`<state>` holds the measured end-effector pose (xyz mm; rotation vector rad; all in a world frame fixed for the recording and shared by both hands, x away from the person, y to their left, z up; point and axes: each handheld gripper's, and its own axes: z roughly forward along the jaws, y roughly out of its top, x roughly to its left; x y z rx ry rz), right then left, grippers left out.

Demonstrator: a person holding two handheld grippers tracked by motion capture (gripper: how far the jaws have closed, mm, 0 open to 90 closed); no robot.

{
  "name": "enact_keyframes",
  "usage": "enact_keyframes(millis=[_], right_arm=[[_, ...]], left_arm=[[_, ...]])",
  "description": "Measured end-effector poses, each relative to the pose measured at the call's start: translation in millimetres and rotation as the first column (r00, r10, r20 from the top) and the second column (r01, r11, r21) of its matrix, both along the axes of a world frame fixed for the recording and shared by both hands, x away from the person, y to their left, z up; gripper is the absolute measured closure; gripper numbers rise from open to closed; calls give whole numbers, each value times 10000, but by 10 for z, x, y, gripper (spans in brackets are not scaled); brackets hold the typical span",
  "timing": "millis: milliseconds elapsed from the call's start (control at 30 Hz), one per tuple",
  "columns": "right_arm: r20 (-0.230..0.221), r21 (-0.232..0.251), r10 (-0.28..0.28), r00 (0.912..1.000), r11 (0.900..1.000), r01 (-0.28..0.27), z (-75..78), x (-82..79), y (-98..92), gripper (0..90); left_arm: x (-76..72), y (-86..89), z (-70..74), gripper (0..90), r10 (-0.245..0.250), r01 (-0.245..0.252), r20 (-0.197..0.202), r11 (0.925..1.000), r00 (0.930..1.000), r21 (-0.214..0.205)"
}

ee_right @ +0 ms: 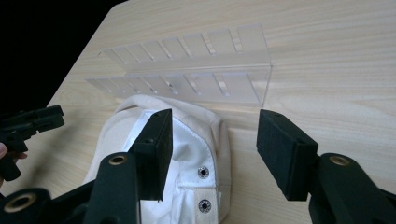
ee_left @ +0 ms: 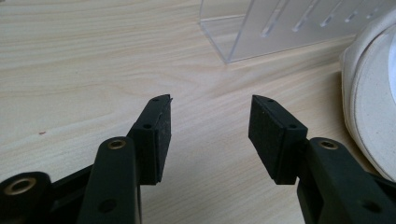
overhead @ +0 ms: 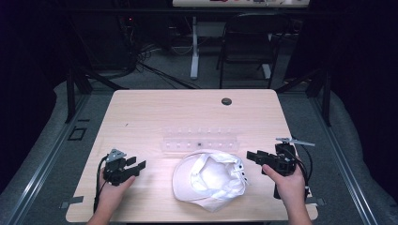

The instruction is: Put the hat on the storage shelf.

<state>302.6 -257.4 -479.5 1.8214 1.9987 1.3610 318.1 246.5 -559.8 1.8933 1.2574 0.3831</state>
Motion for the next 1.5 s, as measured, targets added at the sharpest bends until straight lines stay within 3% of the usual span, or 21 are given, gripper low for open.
enact_keyframes(millis=[167,200,467,667,1033,1500], right_arm=[[-376,374,62,9993,9993,-48,-52,17,-18,479],[-542,661,-58,9985,9978,94,-69,15,-32,490],[-451,781,99,9989,9969,-64,-20,-14,-34,489],[-826,1128,320,9961,9934,-226,-58,-6,-30,487],[-1491,1085,889,9848,9914,-730,-171,28,81,452],[-2303,871,1130,9666,9916,-951,-342,67,160,419]], left_arm=[[-9,-38,-1,496,-82,81,152,9999,9999,91],[-14,-51,6,496,-211,208,137,9996,9997,190],[-29,-132,7,496,-556,548,202,9977,9982,392],[-33,-148,8,496,-695,686,196,9968,9974,421],[-40,-211,2,496,-910,901,165,9949,9957,459],[-38,-222,3,495,-983,971,203,9939,9950,519]])
